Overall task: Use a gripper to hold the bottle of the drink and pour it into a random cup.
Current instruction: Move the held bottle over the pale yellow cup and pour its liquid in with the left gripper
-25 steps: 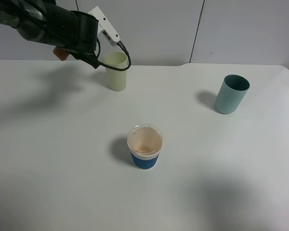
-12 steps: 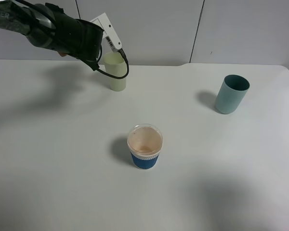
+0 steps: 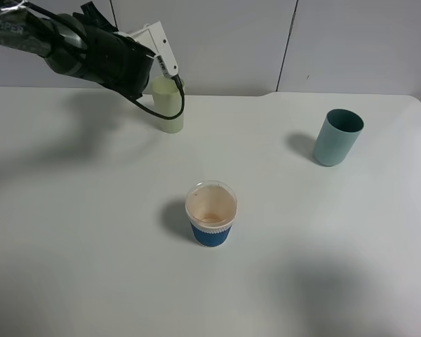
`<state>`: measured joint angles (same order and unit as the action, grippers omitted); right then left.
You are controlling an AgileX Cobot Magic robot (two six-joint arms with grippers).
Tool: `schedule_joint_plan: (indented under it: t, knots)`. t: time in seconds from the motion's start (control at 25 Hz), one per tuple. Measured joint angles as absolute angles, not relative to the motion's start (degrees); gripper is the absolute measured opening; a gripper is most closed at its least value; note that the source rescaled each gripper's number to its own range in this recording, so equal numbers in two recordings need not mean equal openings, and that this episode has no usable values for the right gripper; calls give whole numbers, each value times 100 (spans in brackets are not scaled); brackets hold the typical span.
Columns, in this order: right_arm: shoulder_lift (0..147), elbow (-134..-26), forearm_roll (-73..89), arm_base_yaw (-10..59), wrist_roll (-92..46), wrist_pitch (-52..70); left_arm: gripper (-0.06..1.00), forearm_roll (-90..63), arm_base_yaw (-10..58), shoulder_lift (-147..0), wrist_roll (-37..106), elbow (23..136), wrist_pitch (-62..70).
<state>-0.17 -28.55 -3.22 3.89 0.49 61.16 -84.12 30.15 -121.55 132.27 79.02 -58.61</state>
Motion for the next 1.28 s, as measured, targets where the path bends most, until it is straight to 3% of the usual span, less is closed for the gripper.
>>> schedule_joint_plan:
  t: [1.28]
  knots:
    - [-17,-2855,-322,389,49,6116,0,-6930,2855,-12393,12097,7410,-5682]
